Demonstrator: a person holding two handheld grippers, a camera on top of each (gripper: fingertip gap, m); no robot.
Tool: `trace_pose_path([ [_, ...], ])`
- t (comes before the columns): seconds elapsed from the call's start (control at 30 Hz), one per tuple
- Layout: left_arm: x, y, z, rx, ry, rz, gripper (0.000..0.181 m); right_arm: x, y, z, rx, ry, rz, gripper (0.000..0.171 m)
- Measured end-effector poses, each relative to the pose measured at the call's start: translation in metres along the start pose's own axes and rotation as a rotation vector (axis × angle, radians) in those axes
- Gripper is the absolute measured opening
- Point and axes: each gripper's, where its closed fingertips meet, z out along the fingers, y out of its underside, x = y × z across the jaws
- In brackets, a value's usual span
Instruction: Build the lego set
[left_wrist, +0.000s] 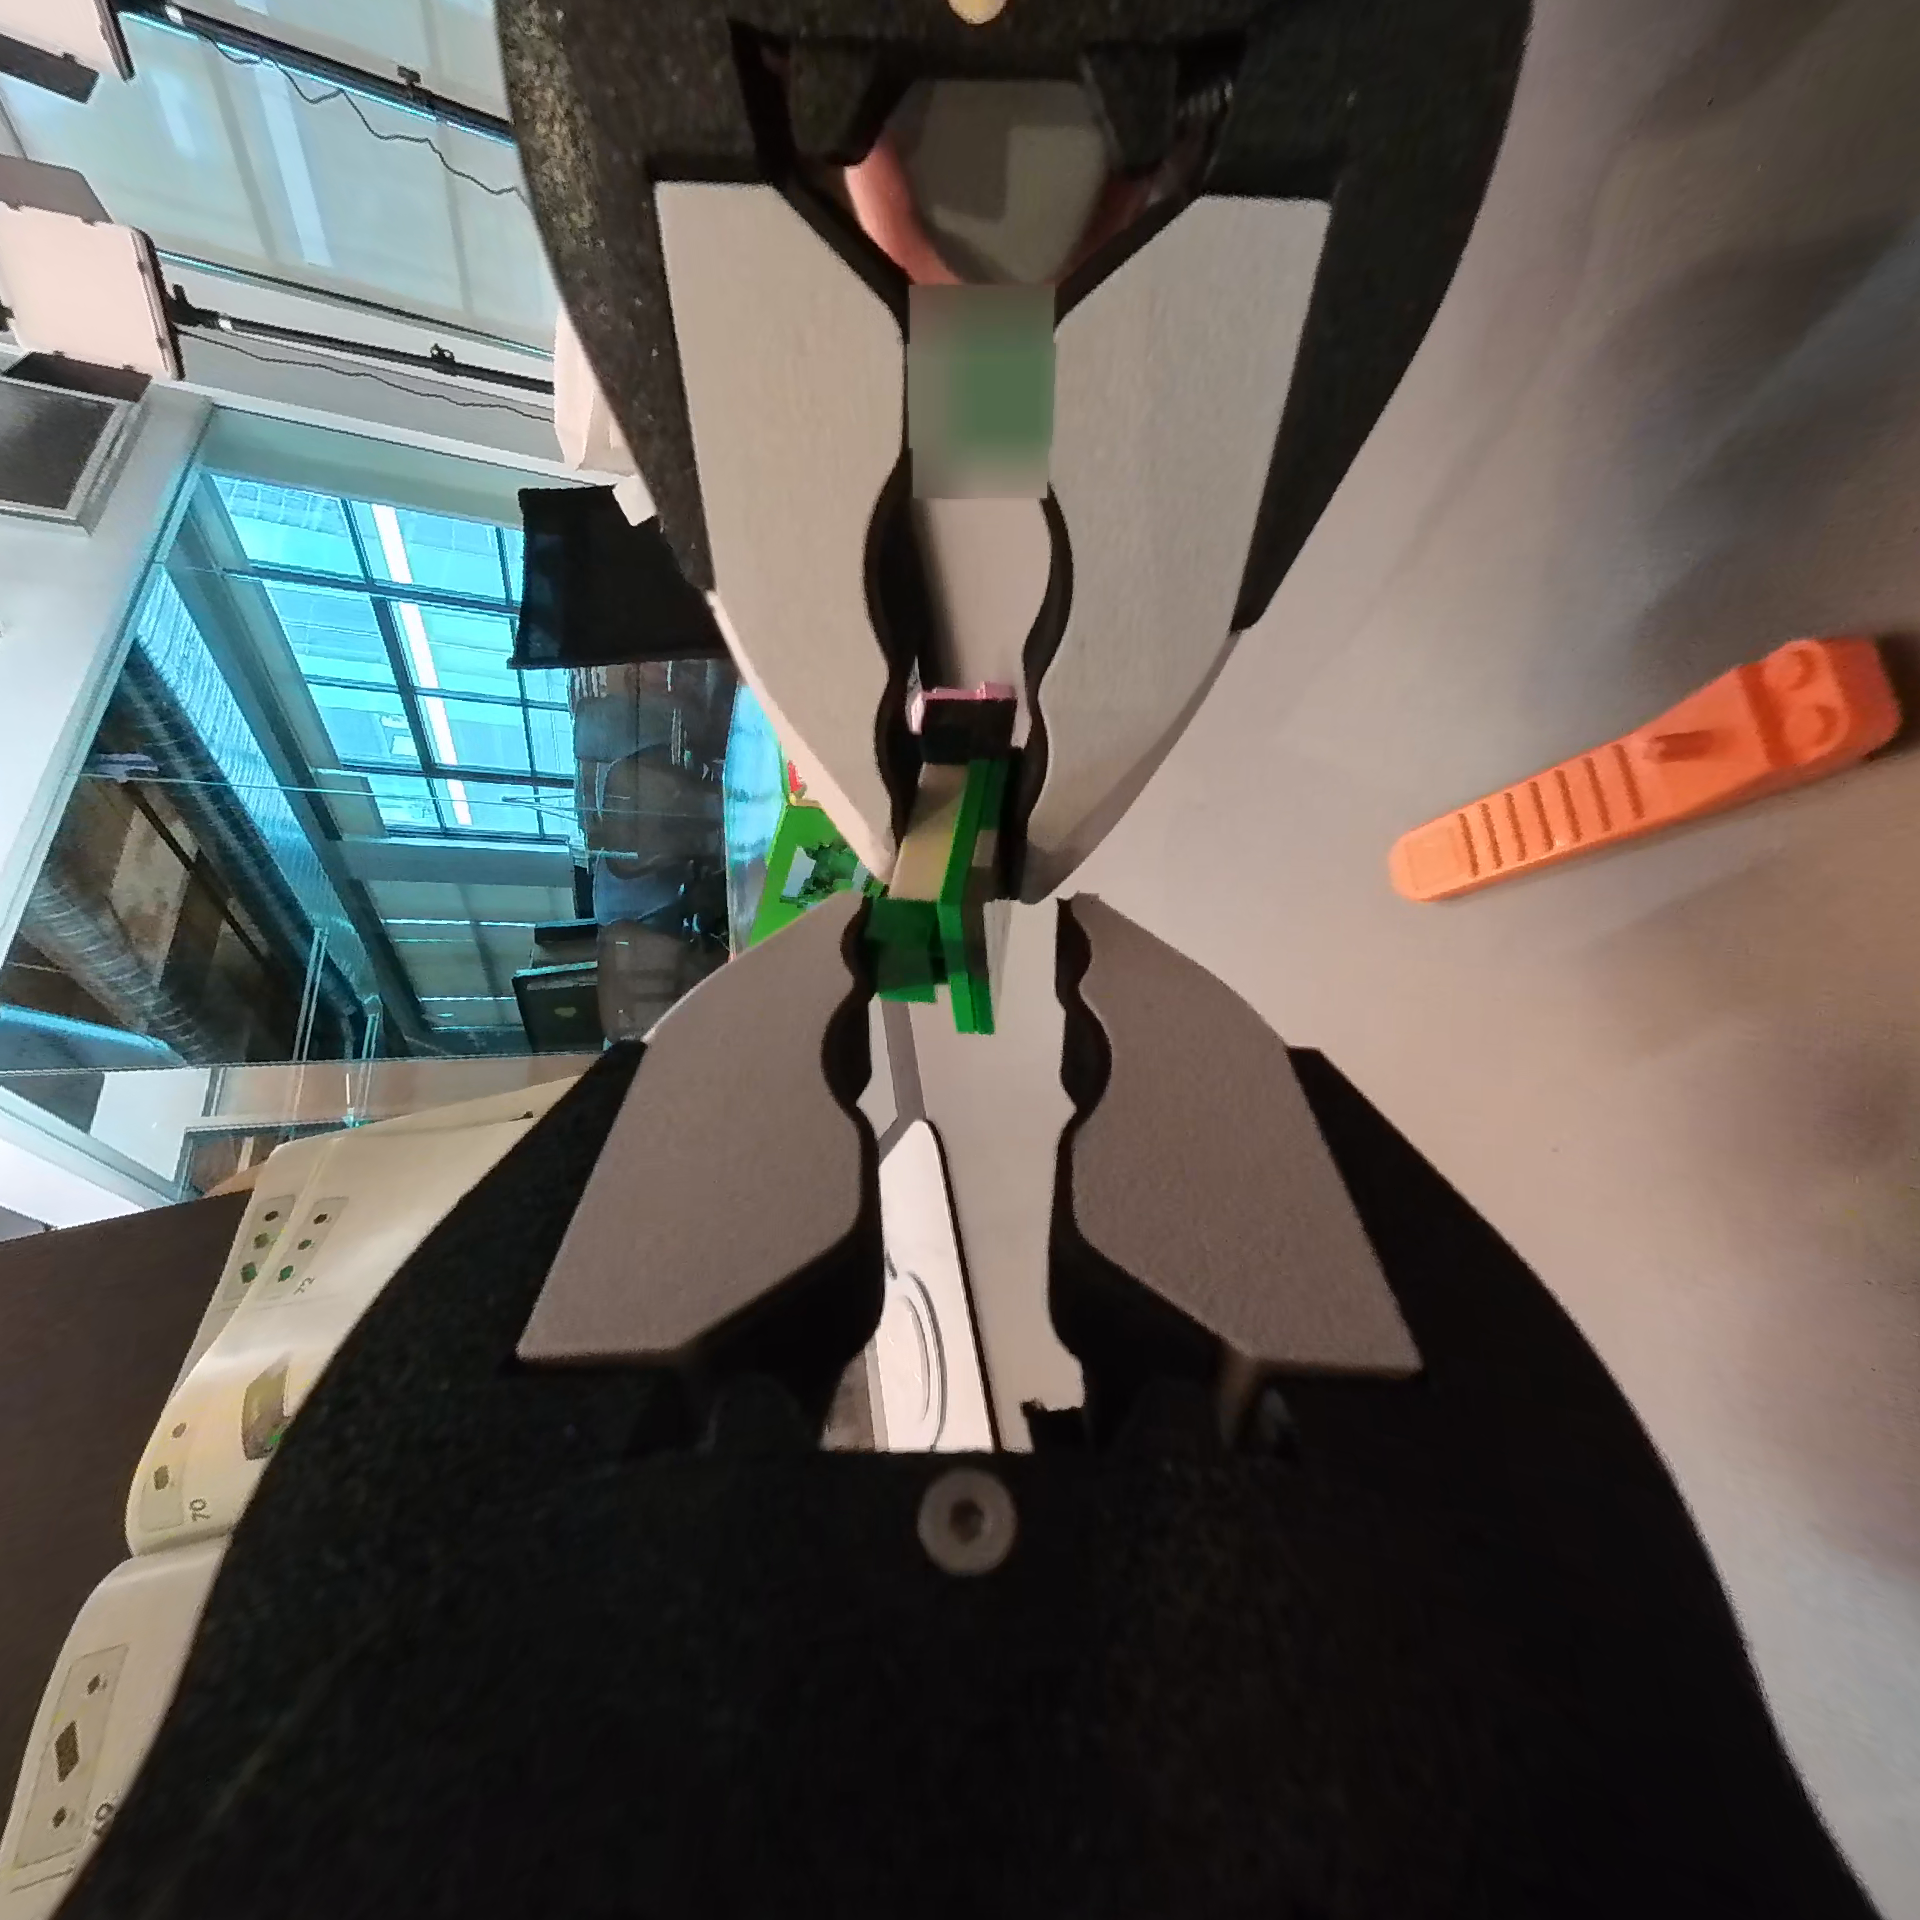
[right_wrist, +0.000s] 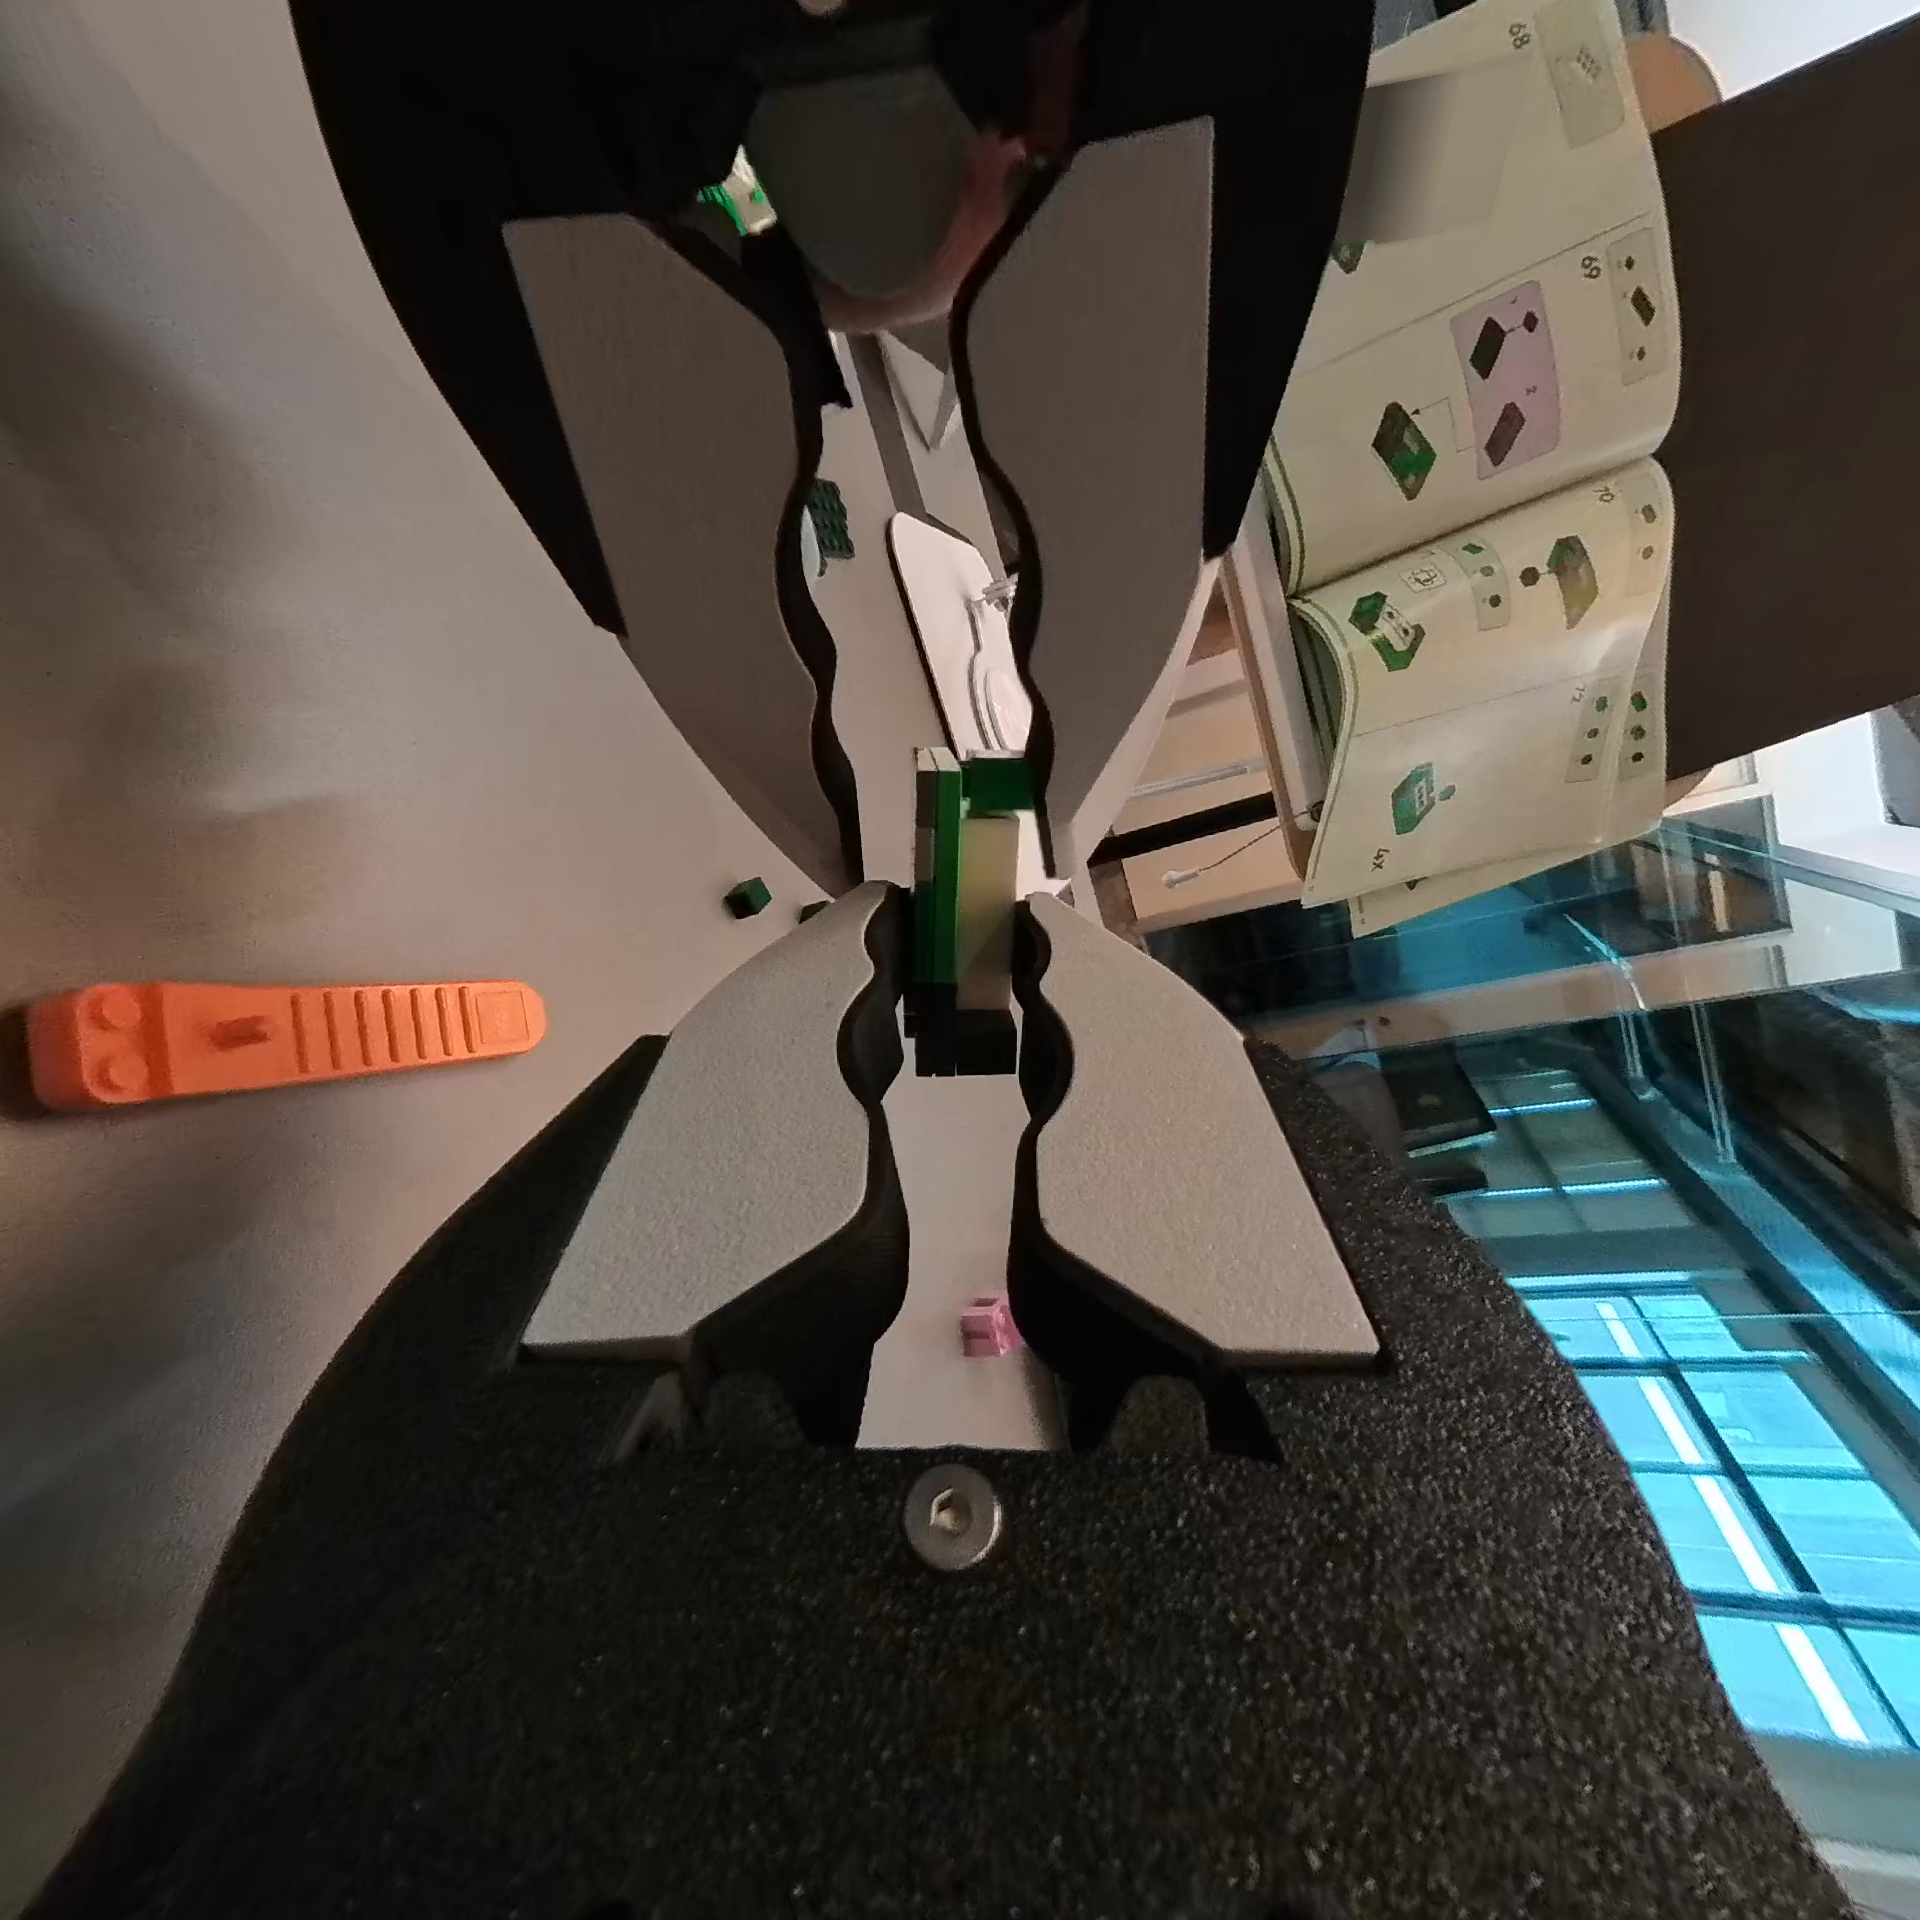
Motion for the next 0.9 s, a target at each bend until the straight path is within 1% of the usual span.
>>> trace_pose_path([
  [0.43,-0.001,-0.003,0.001,0.013,-0.002,-0.034,0.040,0.001,-0.002,-0.002,0.015,-0.006,0.023,0.018],
  [0.67,-0.002,-0.005,0.000,0.028,-0.006,-0.057,0.040,0.002,-0.004,-0.003,0.023,-0.002,0.026,0.018],
  [0.8,-0.010,0.000,-0.002,0.027,-0.033,-0.095,0.040,0.005,-0.001,-0.004,0.017,0.018,0.012,0.018],
  [0.9,-0.013,0.011,-0.003,0.017,-0.048,-0.170,0.039,0.013,0.010,-0.005,-0.007,0.060,0.000,0.018],
])
